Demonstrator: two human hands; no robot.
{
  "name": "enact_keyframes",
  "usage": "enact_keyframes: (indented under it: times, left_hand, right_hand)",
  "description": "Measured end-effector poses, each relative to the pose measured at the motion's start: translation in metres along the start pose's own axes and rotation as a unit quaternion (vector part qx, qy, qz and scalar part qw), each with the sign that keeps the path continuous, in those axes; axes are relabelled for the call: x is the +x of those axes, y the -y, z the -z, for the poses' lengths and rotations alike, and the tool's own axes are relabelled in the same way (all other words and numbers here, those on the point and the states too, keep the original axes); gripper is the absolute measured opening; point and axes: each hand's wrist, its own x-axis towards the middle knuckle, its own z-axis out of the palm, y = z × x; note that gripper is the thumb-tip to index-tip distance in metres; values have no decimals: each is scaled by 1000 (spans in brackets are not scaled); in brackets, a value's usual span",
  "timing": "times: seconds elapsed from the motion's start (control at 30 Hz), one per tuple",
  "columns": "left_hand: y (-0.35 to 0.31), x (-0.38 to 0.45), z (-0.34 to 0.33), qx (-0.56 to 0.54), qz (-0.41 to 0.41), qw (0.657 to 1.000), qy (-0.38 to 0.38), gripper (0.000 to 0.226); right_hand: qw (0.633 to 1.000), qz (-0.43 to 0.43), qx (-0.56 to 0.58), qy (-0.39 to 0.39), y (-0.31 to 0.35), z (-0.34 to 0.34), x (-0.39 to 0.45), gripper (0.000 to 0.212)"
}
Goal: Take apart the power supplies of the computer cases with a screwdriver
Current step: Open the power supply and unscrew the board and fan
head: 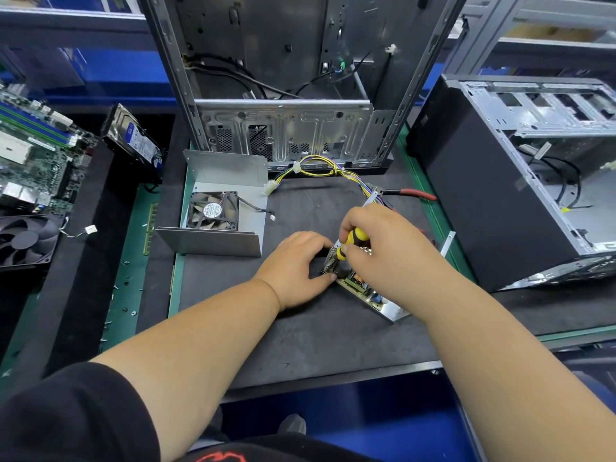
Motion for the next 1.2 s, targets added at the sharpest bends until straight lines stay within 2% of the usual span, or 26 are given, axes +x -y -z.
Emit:
enact_keyframes:
  times: [0.07, 0.17, 0.2, 0.3, 0.4, 0.5, 0.53, 0.63, 0.77, 1.03, 1.07, 1.17, 1.2]
  left_hand:
    - [0, 0, 0, 2, 3, 1000, 3, 37]
    - [1, 0, 0, 8, 6, 1000, 5, 44]
    - [2, 0, 0, 10, 6, 1000, 6, 45]
    - [0, 1, 1, 9, 4, 1000, 8, 42]
    - [0, 1, 1, 2, 2, 1000, 7, 38]
    - [1, -1, 0, -1, 3, 1000, 5, 37]
    - [1, -1, -1, 0, 3, 1000, 4, 38]
    - [1, -1, 0, -1, 2, 1000, 1, 45]
    - [1, -1, 1, 1, 0, 1000, 2, 40]
    - [0, 0, 2, -7, 6, 1000, 8, 39]
    - [0, 0, 1, -6, 6, 1000, 7, 40]
    - [1, -1, 1, 1, 6, 1000, 7, 45]
    - [1, -1, 1, 2, 6, 1000, 7, 45]
  right_hand:
    - [999, 7, -37, -7, 2, -1, 0, 4]
    - [996, 8, -84, -31, 2, -3, 2, 29]
    - [996, 4, -77, -37, 1, -3, 3, 31]
    - [998, -14, -37, -44, -2, -3, 4, 18]
    - [999, -24, -9, -36, -4, 0, 3, 13]
    - [999, -18, -26, -34, -2, -1, 2, 7]
    - [998, -15, -48, -40, -1, -2, 1, 7]
    - [995, -17, -83, -48, 2, -3, 2, 29]
    - [999, -11, -37, -37, 1, -5, 3, 16]
    - [999, 17, -23, -30, -1, -1, 3, 7]
    - [998, 20, -43, -34, 0, -1, 3, 8]
    - [994, 6, -100, -48, 2, -1, 4, 32]
    - [994, -2, -100, -53, 3, -2, 5, 33]
